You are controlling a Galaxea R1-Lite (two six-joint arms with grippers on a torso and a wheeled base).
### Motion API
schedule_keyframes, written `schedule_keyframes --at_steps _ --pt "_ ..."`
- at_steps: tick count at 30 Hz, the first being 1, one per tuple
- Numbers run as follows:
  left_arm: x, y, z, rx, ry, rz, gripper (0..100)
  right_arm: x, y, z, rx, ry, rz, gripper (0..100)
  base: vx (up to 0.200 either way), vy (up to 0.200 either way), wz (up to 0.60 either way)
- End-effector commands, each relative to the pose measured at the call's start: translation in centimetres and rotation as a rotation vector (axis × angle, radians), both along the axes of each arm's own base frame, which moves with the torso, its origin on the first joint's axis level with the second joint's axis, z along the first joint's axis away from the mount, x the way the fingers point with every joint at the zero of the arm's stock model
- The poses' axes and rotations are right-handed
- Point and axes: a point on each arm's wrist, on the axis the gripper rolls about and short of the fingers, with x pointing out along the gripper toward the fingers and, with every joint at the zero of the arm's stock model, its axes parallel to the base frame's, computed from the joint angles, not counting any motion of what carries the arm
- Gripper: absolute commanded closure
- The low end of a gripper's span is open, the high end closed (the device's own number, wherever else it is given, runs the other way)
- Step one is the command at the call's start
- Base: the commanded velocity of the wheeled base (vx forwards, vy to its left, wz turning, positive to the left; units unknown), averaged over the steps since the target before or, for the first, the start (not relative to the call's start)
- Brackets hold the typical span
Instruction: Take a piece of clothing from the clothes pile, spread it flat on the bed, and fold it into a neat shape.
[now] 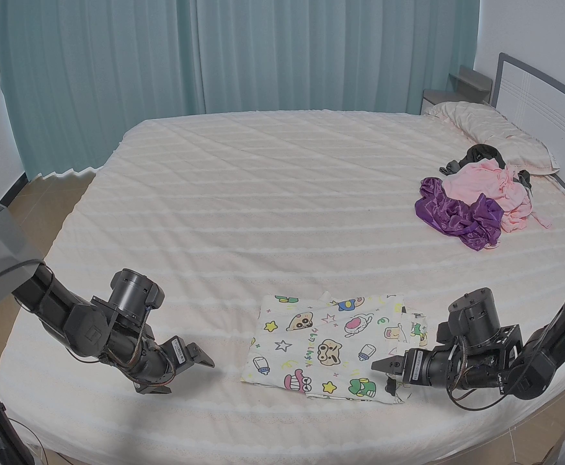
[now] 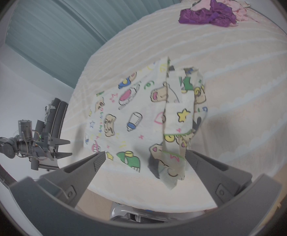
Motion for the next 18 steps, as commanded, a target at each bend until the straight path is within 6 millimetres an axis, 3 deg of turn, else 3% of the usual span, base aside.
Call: schedule_keyframes --at_steps 1,8,13,18 --pt "0.0 0.0 0.0 0.0 -0.002 0.001 0 -0.4 0.2 2.1 0.041 -0.071 0.017 0 0.0 0.0 0.0" --pt "0.0 0.0 0.0 0.001 -0.001 0.001 0 -1.9 2.1 1.6 0.037 -0.044 0.106 0 0.0 0.0 0.0" --pt "0.0 0.0 0.0 0.001 -0.001 0.001 0 -1.9 2.4 0.8 0.021 -0.018 0.117 0 0.0 0.0 0.0" --pt "0.0 0.0 0.0 0.001 -0.001 0.001 0 -1.8 2.5 -1.6 -0.029 0.057 0.115 0 0.0 0.0 0.0"
